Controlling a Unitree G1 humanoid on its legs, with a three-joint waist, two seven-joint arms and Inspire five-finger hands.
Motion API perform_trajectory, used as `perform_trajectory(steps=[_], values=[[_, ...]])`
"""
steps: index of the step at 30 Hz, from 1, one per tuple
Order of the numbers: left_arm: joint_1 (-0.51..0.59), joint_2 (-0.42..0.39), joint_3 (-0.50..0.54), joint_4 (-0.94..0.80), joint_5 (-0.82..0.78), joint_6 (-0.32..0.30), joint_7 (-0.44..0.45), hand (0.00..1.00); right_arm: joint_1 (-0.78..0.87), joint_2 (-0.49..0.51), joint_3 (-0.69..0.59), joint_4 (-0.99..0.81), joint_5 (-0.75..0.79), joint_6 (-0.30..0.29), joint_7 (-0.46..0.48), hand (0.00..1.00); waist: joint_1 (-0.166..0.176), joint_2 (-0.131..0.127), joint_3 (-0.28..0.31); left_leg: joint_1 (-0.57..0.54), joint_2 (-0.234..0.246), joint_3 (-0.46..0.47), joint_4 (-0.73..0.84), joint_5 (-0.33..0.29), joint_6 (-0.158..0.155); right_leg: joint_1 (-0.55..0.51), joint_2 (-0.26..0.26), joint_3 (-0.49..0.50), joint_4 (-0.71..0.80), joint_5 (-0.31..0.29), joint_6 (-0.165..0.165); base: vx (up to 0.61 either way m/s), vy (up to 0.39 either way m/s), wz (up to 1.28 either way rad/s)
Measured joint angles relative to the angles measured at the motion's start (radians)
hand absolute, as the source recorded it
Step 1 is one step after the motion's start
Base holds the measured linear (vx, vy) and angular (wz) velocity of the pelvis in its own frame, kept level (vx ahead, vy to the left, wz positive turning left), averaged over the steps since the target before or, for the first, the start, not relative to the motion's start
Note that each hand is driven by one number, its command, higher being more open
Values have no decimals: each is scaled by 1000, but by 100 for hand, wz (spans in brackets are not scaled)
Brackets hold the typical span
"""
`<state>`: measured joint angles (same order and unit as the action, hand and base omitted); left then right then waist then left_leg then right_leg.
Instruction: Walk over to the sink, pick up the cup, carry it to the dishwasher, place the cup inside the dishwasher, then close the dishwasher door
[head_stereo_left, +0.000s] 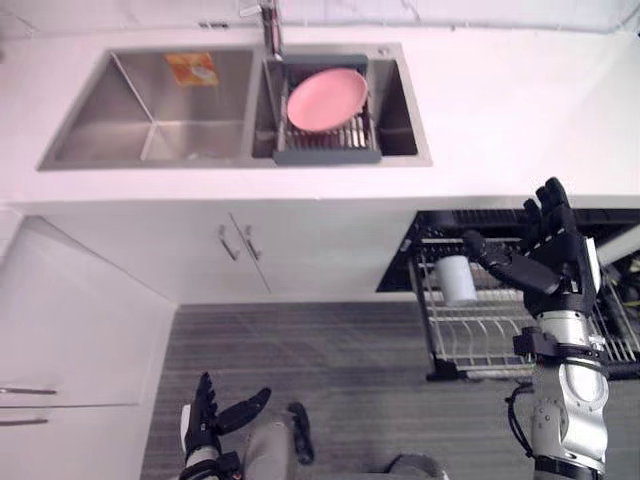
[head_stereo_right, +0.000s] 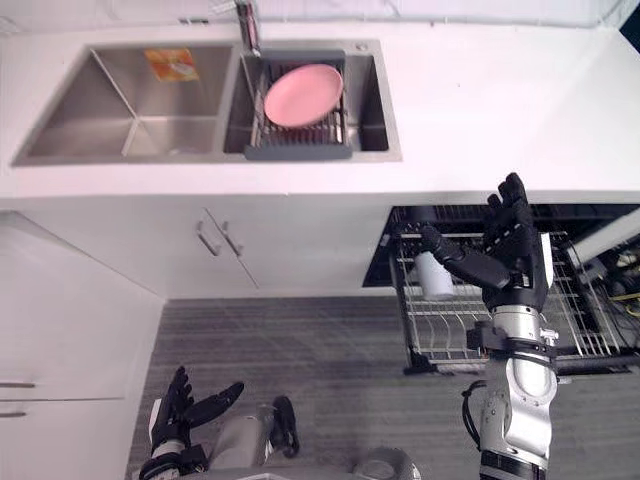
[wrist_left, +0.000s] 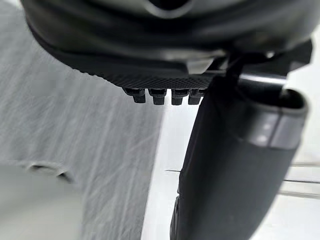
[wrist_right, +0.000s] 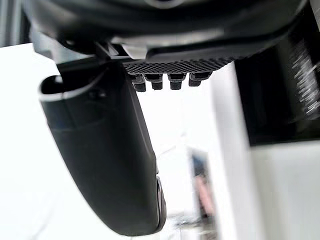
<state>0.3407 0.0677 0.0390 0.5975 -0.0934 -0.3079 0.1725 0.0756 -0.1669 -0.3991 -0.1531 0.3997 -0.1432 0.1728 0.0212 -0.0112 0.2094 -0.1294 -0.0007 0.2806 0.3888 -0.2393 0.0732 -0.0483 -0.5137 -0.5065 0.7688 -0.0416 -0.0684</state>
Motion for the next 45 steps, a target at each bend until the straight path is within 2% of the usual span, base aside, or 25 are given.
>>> perform_trajectory(steps=[1, 2, 3, 4, 8, 9, 10, 12, 15, 21, 27, 29, 30, 31, 32, 33, 34, 35, 36, 37, 39, 40, 41, 42, 45], values=[[5, 11, -39, -1, 19, 0, 6, 100, 40, 30, 3, -23, 0, 0, -2, 100, -16, 4, -22, 41, -1, -49, -36, 5, 4, -58, 67, 176, 78, -34, 71, 236, 130, 95], [5, 16, -52, -1, 26, 0, 9, 100, 70, 44, 4, -50, 0, 0, -3, 100, -24, 5, -36, 53, 0, -78, -58, 13, 5, -76, 124, 237, 81, -75, 112, 255, 60, 130], [5, 14, -68, 1, 38, -3, 20, 100, 127, 64, 4, -116, 0, 0, -5, 100, -43, -2, -66, 77, -8, -132, -110, 34, 4, -100, 226, 325, 34, -133, 138, 303, 23, 137], [6, 8, -67, 7, 38, -3, 20, 100, 160, 65, 3, -182, 2, 0, -5, 100, -61, -20, -84, 112, -27, -175, -160, 53, 2, -114, 281, 351, -50, -170, 147, 327, 10, 123], [-8, 6, -66, 47, 56, -1, 2, 100, 192, 63, -6, -293, 44, -31, 22, 100, -69, -44, -102, 176, -40, -213, -184, 42, -21, -167, 342, 338, -233, -191, 140, 289, -61, 56], [-8, 10, -64, 47, 56, -2, 0, 100, 192, 63, -8, -301, 50, -39, 27, 100, -73, -54, -109, 177, -38, -181, -153, 17, -62, -151, 348, 340, -381, -98, 108, 237, -81, 50], [-13, 6, -61, 60, 55, -2, -3, 100, 191, 59, -9, -299, 50, -43, 24, 100, -77, -44, -111, 177, -24, -159, -133, -5, -85, -134, 353, 335, -397, -86, 140, 261, -85, 44], [-1, -35, -41, 75, 57, -13, -11, 100, 207, 56, 0, -290, 47, -42, -22, 100, -65, -6, -139, 205, 30, -72, -147, -13, -91, -75, 394, 301, -454, -72, 127, 240, -67, 21], [19, -74, -26, 78, 68, -19, -23, 100, 197, 58, 26, -298, 44, -41, -91, 100, -60, 13, -153, 254, 52, -22, -221, -12, -91, -37, 433, 307, -519, -71, 125, 172, -36, -16], [28, -82, -26, 87, 119, -25, -15, 100, 213, 90, 79, -383, 0, -41, -209, 100, -67, 21, -183, 281, 51, 49, -233, -9, -95, 17, 462, 370, -656, -18, 137, 80, 41, -35], [25, -76, -31, 112, 168, -15, 17, 100, 214, 97, 95, -420, 3, -41, -247, 100, -75, 28, -198, 289, 43, 150, -168, -9, -97, 41, 470, 462, -717, 13, 136, 43, 43, -52], [21, -67, -36, 116, 171, 2, 26, 100, 214, 105, 101, -421, 11, -41, -255, 100, -75, 30, -190, 248, 74, 165, -5, -20, -115, 54, 469, 481, -710, 11, 133, 57, -18, -56], [18, -65, -36, 108, 173, 2, 33, 100, 215, 107, 103, -427, 13, -41, -263, 100, -72, 37, -175, 187, 127, 169, 190, -17, -113, 73, 477, 478, -699, 2, 120, 59, -46, -42], [16, -67, -37, 104, 172, 1, 34, 100, 217, 105, 103, -436, 16, -41, -269, 100, -69, 58, -162, 154, 163, 162, 292, -7, -99, 87, 490, 473, -691, -13, 102, 64, -37, -53], [15, -69, -36, 104, 164, 3, 33, 100, 225, 105, 108, -456, 31, -41, -282, 100, -67, 83, -152, 112, 201, 124, 429, 30, -57, 101, 512, 479, -671, -42, 78, 91, 23, -50], [23, -74, -20, 104, 154, 6, 33, 100, 230, 109, 110, -463, 35, -42, -293, 100, -69, 74, -159, 82, 203, 115, 496, 99, -54, 103, 503, 503, -659, -57, 58, 123, 63, -49], [20, -76, -16, 104, 150, 6, 34, 100, 228, 110, 108, -467, 36, -43, -297, 100, -67, 62, -159, 67, 203, 116, 523, 62, -49, 105, 491, 520, -661, -60, 56, 146, 88, -44], [9, -77, -20, 101, 154, 6, 34, 100, 204, 114, 93, -464, 39, -60, -304, 100, -59, 61, -154, 22, 188, 112, 480, -80, -44, 96, 474, 546, -666, -64, 63, 117, 91, -44], [11, -71, -25, 84, 162, 8, 33, 100, 165, 122, 86, -455, 39, -61, -306, 100, -60, 57, -146, -22, 168, 92, 360, -119, -49, 95, 456, 570, -682, -68, 68, 88, 84, -42], [12, -71, -27, 72, 163, 14, 33, 100, 157, 125, 85, -455, 39, -61, -307, 100, -57, 57, -145, -48, 160, 72, 312, -121, -58, 95, 448, 583, -688, -71, 73, 81, 118, -44], [38, -114, -1, 20, 99, 50, 82, 100, 159, 126, 96, -452, 51, -66, -297, 100, -31, 72, -139, -102, 141, -56, 114, -76, -105, 100, 431, 623, -677, -101, 120, 117, 193, -43], [37, -119, 6, 22, 81, 57, 98, 100, 164, 126, 108, -452, 52, -66, -293, 100, -28, 75, -138, -97, 143, -53, 112, -33, -102, 104, 427, 632, -666, -113, 137, 181, 221, -47], [31, -111, 11, 22, 77, 84, 119, 100, 170, 127, 149, -451, 51, -66, -286, 100, -17, 73, -138, -76, 124, -31, 96, -9, -72, 106, 409, 660, -651, -130, 154, 250, 265, -52], [27, -94, 6, 23, 86, 85, 120, 100, 165, 123, 188, -452, 50, -66, -275, 100, -14, 73, -140, -64, 113, 9, 84, -3, -74, 104, 389, 681, -646, -133, 161, 224, 218, -66], [50, -52, 1, 5, 97, 92, 126, 100, 160, 111, 260, -452, 47, -58, -240, 100, -1, 67, -140, -28, 78, 63, 43, -4, -25, 94, 367, 709, -641, -122, 175, 265, 210, -39]])
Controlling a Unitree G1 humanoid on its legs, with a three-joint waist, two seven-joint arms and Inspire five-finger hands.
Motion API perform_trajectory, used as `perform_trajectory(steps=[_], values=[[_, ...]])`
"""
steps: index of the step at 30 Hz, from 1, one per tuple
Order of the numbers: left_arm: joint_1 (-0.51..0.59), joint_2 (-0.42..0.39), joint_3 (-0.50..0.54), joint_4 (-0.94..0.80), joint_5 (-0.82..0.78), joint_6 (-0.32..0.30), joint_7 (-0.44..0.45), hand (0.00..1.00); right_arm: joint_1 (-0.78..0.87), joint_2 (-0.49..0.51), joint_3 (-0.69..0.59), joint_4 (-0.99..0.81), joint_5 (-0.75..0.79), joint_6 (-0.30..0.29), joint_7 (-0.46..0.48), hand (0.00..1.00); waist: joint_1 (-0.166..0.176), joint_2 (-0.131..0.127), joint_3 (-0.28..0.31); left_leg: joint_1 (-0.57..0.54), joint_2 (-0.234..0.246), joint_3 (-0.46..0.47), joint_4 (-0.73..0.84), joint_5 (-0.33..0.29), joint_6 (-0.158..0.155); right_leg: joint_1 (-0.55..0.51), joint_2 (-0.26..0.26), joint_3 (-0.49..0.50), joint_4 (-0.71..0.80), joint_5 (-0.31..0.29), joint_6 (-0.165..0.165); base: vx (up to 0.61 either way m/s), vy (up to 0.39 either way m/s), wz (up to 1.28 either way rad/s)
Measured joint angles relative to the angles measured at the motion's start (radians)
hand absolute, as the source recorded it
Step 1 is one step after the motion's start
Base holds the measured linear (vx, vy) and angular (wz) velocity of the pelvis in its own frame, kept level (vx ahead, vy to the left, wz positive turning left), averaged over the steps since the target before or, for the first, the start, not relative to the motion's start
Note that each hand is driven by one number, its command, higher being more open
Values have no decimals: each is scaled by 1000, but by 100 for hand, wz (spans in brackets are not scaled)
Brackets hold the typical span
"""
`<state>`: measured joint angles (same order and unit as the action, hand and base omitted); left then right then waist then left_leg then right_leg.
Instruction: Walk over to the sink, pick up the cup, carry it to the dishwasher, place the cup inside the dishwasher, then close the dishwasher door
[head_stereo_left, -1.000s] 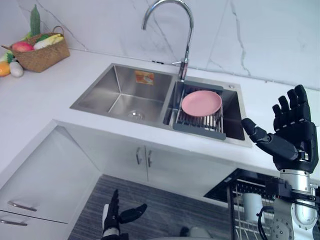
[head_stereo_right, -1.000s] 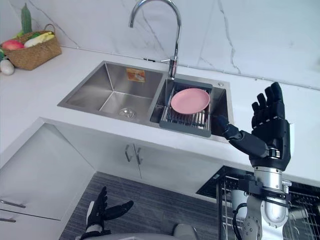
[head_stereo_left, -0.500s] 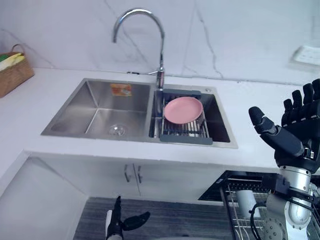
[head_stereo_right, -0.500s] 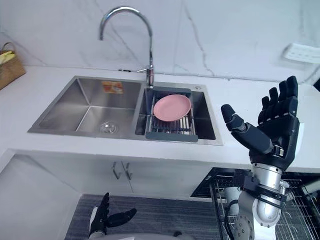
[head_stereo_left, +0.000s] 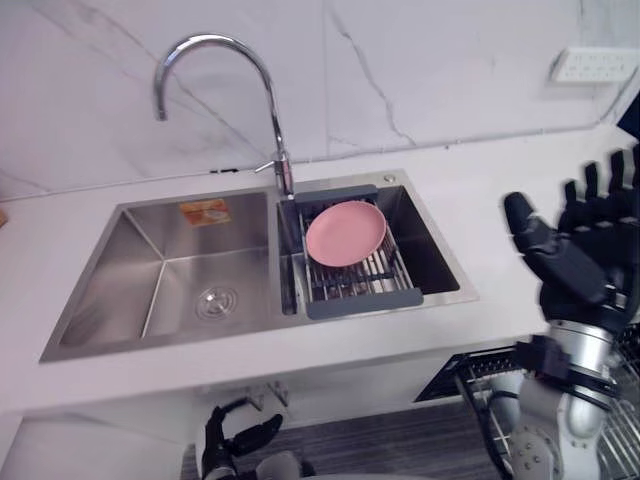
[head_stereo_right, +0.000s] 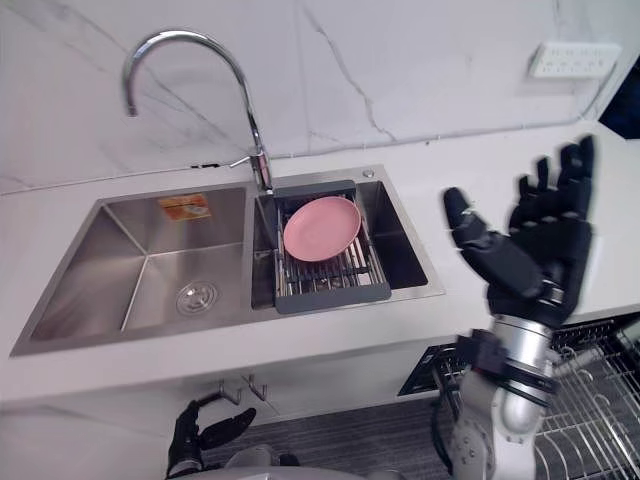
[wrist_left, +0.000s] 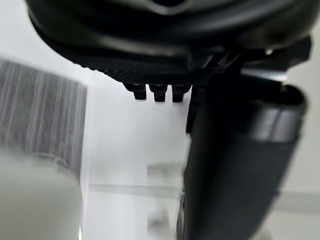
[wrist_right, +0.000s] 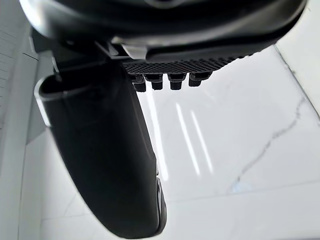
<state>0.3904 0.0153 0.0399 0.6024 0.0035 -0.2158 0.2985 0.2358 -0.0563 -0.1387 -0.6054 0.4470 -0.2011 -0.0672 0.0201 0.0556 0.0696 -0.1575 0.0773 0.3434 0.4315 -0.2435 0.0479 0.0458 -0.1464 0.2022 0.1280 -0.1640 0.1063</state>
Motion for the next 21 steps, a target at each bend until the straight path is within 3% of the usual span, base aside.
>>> perform_trajectory(steps=[1, 2, 4, 5, 6, 7, 8, 9, 10, 13, 18, 21], values=[[25, 24, -21, 1, 33, -1, -7, 100, -7, -2, -1, 4, 0, 3, 6, 100, 11, -10, -3, 24, -16, 12, -23, -4, 7, 1, -13, -11, 5, 20, 29, 217, 117, -23], [33, 31, -30, 1, 37, 0, -16, 100, -10, -4, -3, 7, 1, 3, 8, 100, 12, -14, -4, 37, -23, 13, -39, -6, 8, 4, -15, -10, 12, 25, 37, 219, 92, -27], [56, 41, -37, 3, 35, 12, -16, 100, -38, -2, 0, 37, 1, 3, 18, 100, 19, -23, 4, 102, -27, 39, -104, -4, 6, -99, -5, -43, 255, -4, 135, 144, 47, -33], [73, 48, -38, 3, 35, 14, -15, 100, -52, 0, 12, 58, 1, 2, 29, 100, 18, -23, 5, 136, -28, 56, -124, -4, 6, -177, -10, -71, 410, -3, 160, 116, 26, -36], [95, 58, -41, 8, 35, 19, -15, 100, -58, -2, 30, 99, 0, 2, 51, 100, 12, -33, 8, 183, -31, 69, -151, -2, 5, -238, -28, -129, 560, -1, 155, 136, 40, -24], [102, 60, -39, 25, 32, 20, -10, 100, -59, -3, 37, 135, -1, 2, 76, 100, 11, -42, 3, 212, -35, 72, -169, -2, 4, -263, -71, -231, 584, -16, 110, 153, 36, -8], [102, 60, -37, 26, 25, 23, -4, 100, -61, -3, 42, 148, 0, 2, 86, 100, 13, -45, 1, 220, -37, 70, -173, -2, 4, -269, -85, -268, 560, -17, 83, 148, -1, 9], [101, 68, -36, 26, 16, 25, 7, 100, -71, -4, 57, 166, 0, 2, 102, 100, 15, -60, 0, 224, -43, 61, -171, -2, 2, -279, -94, -311, 465, 14, 32, 147, -38, 16], [100, 77, -36, 25, 15, 24, 7, 100, -73, -4, 66, 168, 0, 2, 108, 100, 15, -74, -1, 221, -51, 52, -167, -1, 0, -278, -93, -325, 398, 82, 1, 176, -82, 26], [82, 89, -35, 42, 18, 27, 4, 100, -107, -66, 63, 201, -1, 2, 126, 100, 16, -78, -4, 208, -49, -18, -181, 3, -18, -180, -72, -387, 210, 87, 5, 88, -87, 22], [58, 88, -26, 87, 34, 16, -12, 100, -166, -98, 6, 237, -5, 2, 141, 100, 18, -80, -13, 214, -44, -26, -204, 14, -17, -36, -26, -417, -111, 248, 18, -19, 34, -2], [47, 88, -5, 113, 45, 7, -16, 100, -168, -96, 6, 237, -6, 4, 156, 100, 19, -88, -21, 210, -62, 3, -223, 18, -10, -26, -37, -403, -170, 288, 16, -71, 80, -20]])
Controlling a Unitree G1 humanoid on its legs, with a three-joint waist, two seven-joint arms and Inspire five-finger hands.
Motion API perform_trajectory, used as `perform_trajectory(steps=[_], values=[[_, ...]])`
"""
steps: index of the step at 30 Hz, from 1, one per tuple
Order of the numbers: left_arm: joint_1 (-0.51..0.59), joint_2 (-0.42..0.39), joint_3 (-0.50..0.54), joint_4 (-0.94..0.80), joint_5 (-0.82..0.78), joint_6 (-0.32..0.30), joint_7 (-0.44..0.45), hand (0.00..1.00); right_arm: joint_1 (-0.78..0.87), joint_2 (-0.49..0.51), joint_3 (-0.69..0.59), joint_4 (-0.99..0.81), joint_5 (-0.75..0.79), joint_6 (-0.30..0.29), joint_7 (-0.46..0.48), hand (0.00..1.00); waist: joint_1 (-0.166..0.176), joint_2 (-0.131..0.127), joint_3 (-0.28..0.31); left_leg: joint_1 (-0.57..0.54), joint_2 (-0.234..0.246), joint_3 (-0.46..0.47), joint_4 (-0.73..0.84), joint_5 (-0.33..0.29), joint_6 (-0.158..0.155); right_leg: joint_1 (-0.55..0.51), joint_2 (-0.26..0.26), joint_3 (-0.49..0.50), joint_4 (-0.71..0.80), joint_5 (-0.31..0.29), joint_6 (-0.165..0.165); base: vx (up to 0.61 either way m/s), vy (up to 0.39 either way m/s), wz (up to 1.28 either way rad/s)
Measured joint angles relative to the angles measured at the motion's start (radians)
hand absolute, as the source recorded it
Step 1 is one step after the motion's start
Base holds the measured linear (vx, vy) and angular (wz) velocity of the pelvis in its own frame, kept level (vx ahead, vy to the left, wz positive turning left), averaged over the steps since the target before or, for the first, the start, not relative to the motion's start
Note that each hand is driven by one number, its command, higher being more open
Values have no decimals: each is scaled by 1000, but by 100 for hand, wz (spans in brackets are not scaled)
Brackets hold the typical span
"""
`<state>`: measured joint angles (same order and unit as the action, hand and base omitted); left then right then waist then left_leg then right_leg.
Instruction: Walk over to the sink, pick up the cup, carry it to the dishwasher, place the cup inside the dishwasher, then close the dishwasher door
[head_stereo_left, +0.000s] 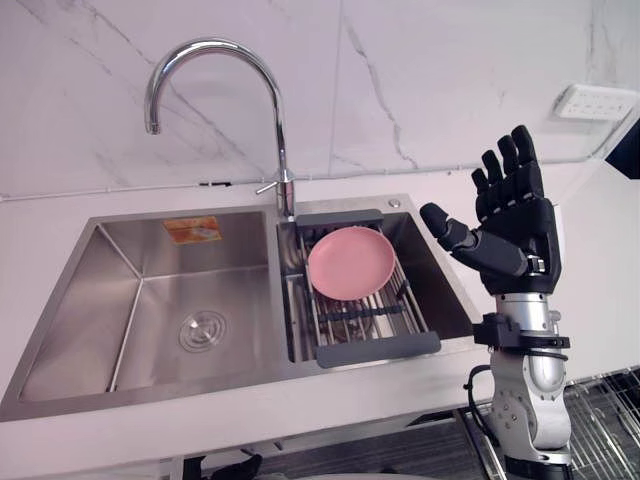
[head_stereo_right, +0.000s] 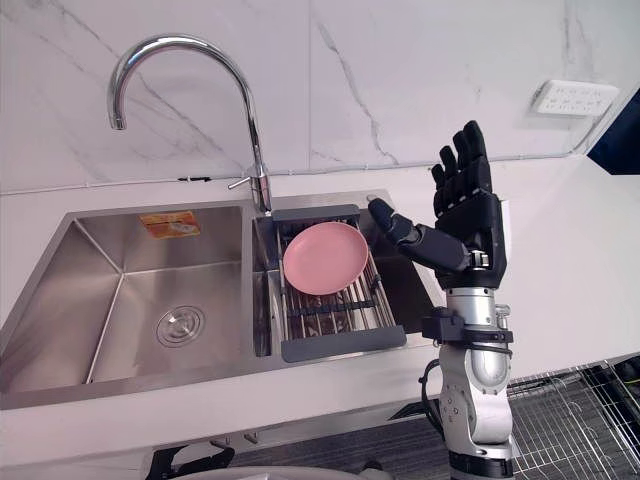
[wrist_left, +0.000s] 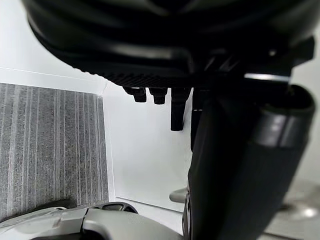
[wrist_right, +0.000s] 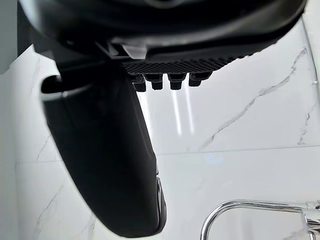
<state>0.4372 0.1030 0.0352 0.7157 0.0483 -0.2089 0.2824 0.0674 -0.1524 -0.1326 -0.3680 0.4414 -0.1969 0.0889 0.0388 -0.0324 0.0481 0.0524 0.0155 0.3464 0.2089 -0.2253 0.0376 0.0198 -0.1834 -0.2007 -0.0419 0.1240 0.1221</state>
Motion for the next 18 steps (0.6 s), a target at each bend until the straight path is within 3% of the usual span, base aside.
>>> perform_trajectory(steps=[1, 2, 6, 7, 12, 14, 15, 18], values=[[-1, -1, 5, 1, 10, 0, 1, 100, 0, 0, 0, 0, 0, 1, 1, 100, -1, -1, 0, -1, -2, 6, -1, 0, 0, -4, -1, 4, 0, 2, -2, -65, 62, -21], [-8, 11, 9, 22, 52, 4, 2, 100, 26, 39, -57, 5, -1, 20, 6, 100, -26, -19, 13, -8, -4, 5, -24, 20, 3, -20, 8, 13, -15, 2, -5, -13, 12, -6], [-10, 14, 9, 22, 52, 4, 2, 100, 25, 39, -57, 7, -1, 20, 6, 100, -26, -22, 17, -9, -3, 4, -23, 20, 3, -19, 8, 12, -15, 2, -5, -13, -3, 6], [-60, 27, 53, 78, -28, 4, -111, 100, 10, 35, -59, 51, -13, 36, 44, 100, -26, -49, 33, -18, -8, -17, -17, 25, 6, -17, 1, -10, -13, 2, -5, -64, -13, 23], [-66, 40, 59, 95, -32, -1, -119, 100, -5, -8, -60, 59, -26, 52, 43, 100, -27, -57, 38, -16, -8, -16, -15, 25, 6, -12, -1, -11, -11, 2, -5, -49, -11, 5], [-90, 41, 96, 151, -38, -14, -133, 100, -77, -175, -57, 58, -279, 72, 70, 100, -34, -63, 41, -10, -8, -16, -13, 25, 6, -5, -2, -15, -14, 4, -2, -43, -8, 1], [-110, 47, 116, 193, -42, -12, -143, 100, -140, -291, -47, 51, -443, 74, 120, 100, -40, -66, 42, -5, -7, -16, -12, 24, 5, -1, -1, -16, -14, 5, -2, -53, -12, -1], [-139, 74, 146, 251, -91, 18, -192, 100, -298, -487, 24, -6, -761, 55, 262, 100, -52, -76, 40, -4, -1, -15, -6, 22, 2, -1, 5, -16, -18, 7, -1, -50, -25, -2]])
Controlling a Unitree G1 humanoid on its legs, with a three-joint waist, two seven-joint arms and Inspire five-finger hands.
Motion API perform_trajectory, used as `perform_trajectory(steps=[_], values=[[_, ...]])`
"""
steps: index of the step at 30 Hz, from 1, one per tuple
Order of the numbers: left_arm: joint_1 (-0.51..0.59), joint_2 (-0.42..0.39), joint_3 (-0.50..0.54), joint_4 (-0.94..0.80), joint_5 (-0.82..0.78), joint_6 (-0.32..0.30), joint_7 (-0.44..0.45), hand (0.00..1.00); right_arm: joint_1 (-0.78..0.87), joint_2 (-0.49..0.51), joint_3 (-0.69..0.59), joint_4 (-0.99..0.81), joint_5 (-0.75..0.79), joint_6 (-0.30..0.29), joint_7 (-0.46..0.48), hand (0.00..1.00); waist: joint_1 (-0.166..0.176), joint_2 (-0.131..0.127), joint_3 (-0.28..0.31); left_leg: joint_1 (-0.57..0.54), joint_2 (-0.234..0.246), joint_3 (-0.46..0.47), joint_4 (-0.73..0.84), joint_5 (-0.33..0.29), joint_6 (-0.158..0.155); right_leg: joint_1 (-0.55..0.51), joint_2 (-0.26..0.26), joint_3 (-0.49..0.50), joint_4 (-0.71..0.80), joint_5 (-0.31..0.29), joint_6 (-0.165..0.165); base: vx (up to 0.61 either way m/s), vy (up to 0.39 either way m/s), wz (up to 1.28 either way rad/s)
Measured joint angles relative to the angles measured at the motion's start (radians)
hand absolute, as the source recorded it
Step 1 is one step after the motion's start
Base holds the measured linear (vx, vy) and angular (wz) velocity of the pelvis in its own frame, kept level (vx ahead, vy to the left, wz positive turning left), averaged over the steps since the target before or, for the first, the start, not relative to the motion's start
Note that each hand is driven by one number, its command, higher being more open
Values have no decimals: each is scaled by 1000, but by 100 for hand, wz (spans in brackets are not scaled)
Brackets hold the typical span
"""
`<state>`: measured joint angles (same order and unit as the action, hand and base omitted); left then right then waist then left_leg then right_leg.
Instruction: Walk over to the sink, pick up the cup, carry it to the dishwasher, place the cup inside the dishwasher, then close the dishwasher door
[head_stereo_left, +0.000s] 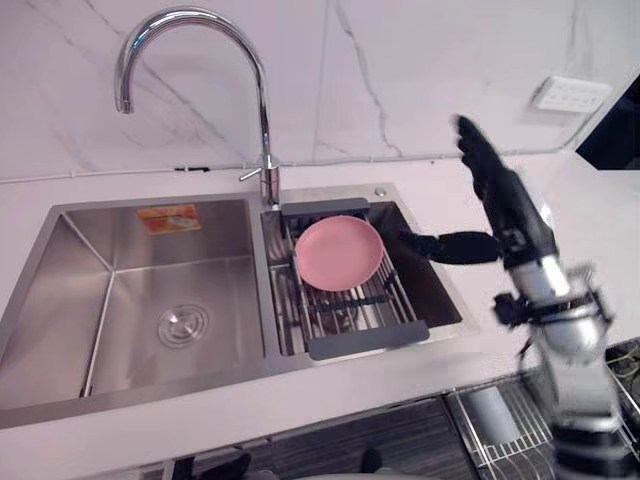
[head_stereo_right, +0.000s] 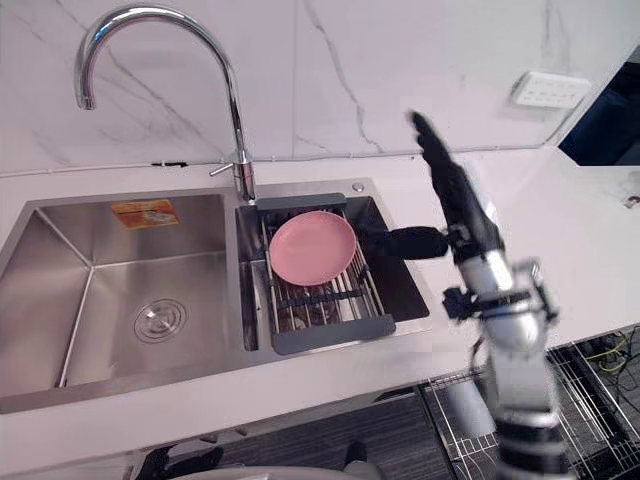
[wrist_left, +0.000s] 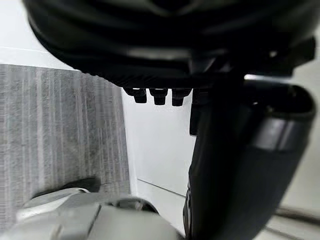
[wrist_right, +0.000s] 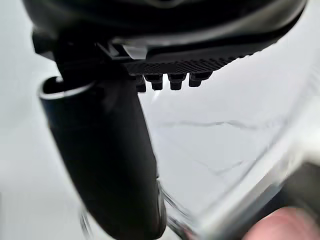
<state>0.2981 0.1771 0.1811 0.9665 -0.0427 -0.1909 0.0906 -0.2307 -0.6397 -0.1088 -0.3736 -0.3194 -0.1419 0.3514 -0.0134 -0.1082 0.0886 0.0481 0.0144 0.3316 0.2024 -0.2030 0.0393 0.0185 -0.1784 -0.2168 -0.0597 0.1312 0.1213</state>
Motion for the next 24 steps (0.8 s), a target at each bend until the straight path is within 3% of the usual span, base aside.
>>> perform_trajectory(steps=[4, 8, 24], values=[[-2, 10, 18, 23, -11, 16, -10, 100, -11, -6, 67, -44, -219, -74, 99, 100, 2, -13, -9, -2, 5, 6, 3, -6, -8, 0, 3, 2, -8, 3, 0, -11, -13, -3], [-16, 12, 18, 22, -14, 31, -10, 100, 18, -7, 114, -41, -314, -104, 168, 100, -2, -13, -9, -5, 5, 12, 5, -10, -10, -3, 2, 2, -9, 4, 0, -24, -7, -4], [-27, 10, 0, -7, -13, 65, -32, 100, 149, -4, 158, -35, -501, -123, 173, 100, -2, -1, -4, -34, 11, 10, 15, -13, -15, -21, 8, 0, -13, 4, 0, -16, -7, 0]])
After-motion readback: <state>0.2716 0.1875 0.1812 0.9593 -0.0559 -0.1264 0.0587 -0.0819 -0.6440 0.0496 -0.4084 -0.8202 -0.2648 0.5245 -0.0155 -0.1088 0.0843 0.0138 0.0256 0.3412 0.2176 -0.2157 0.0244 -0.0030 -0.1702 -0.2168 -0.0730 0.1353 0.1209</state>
